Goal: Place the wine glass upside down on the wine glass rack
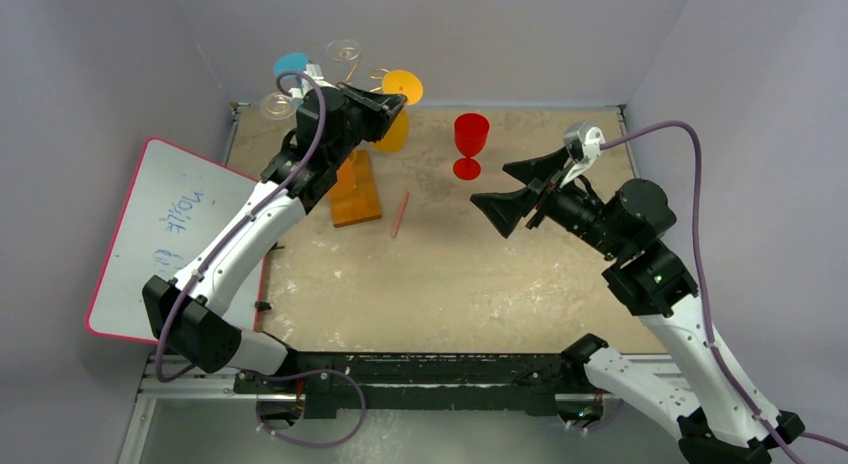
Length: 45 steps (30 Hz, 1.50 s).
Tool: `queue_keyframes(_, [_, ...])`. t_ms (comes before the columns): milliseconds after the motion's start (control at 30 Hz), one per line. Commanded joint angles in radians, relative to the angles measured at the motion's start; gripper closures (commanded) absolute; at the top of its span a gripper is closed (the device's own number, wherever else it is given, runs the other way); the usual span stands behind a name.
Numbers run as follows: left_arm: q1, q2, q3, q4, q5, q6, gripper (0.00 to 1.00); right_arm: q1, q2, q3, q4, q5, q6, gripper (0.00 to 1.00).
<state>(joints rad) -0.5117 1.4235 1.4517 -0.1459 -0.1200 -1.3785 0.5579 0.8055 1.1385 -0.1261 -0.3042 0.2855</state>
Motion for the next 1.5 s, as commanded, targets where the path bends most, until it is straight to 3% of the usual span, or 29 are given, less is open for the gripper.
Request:
queue_keyframes(0, [-0.001,-0.002,0.055,-0.008,-0.078,-0.066,1.0,0.004,-0.01,0.041,0.016,0.014,-0.018,0.0])
queue_keyframes(533, [0.016,-0.016,0.055,-0.045,-0.2,-0.107,1.0,0.003,-0.022,0.053,-0.016,0.027,-0.019,0.0])
queue_keyframes(1467, [0.036,-0.127,-0.035,-0.074,-0.263,-0.113,1.0,0.004,-0.022,0.056,-0.031,0.04,-0.021,0.0])
